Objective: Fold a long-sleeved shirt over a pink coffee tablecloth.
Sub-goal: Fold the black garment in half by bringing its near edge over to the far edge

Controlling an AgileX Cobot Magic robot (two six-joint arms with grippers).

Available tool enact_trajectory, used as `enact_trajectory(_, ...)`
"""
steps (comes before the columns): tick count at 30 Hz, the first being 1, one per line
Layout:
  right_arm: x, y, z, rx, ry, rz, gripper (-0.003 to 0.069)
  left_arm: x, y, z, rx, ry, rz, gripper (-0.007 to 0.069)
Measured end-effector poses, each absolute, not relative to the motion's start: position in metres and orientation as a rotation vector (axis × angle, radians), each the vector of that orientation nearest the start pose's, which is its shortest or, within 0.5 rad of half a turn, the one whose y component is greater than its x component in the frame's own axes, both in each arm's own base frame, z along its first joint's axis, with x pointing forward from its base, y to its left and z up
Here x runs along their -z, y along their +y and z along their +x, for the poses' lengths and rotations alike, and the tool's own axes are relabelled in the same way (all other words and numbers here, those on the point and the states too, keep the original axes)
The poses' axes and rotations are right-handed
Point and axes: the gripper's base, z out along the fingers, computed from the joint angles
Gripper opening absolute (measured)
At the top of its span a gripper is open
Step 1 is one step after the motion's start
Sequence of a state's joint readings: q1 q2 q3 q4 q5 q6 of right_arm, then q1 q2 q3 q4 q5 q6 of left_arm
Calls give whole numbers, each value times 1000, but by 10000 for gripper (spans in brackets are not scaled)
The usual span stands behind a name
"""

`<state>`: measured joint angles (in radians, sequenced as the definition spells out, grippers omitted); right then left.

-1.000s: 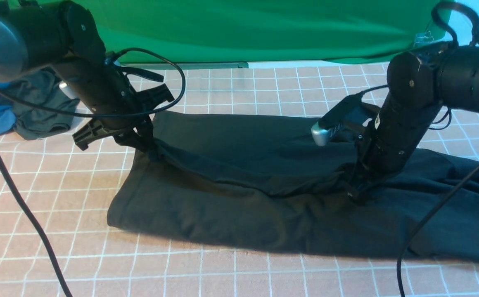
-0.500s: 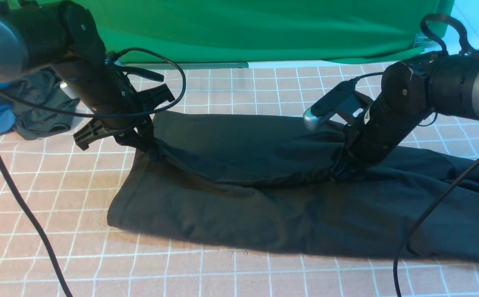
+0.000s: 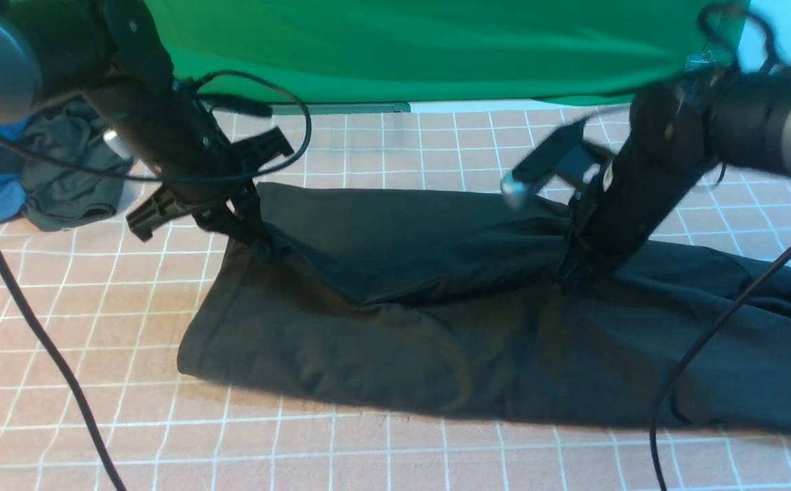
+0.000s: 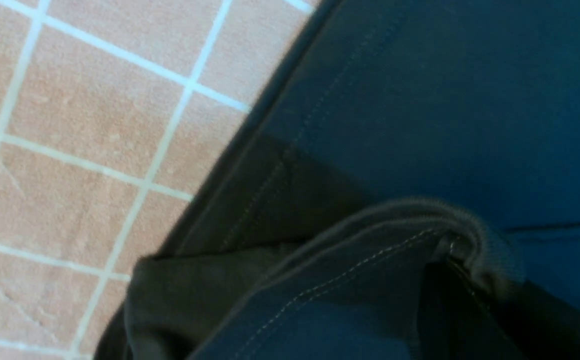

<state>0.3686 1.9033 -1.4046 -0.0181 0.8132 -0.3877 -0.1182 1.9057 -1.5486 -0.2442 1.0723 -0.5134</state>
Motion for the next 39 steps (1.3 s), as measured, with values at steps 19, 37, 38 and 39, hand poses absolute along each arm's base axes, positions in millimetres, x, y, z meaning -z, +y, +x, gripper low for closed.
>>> enact_trajectory(19, -213, 125, 431, -15, 2563, -927, 49, -250, -59, 453, 473, 2581, -746, 31)
enact_trajectory(37, -205, 128, 447, 17, 2442, -872, 328, -233, -57, 475, 442, 2449, -647, 209)
enact_trajectory(38, -213, 125, 445, 45, 2452, -856, 328, -236, -56, 475, 436, 2433, -636, 270)
enact_trajectory(39, -217, 124, 444, 58, 2458, -838, 316, -238, -56, 475, 430, 2427, -628, 283)
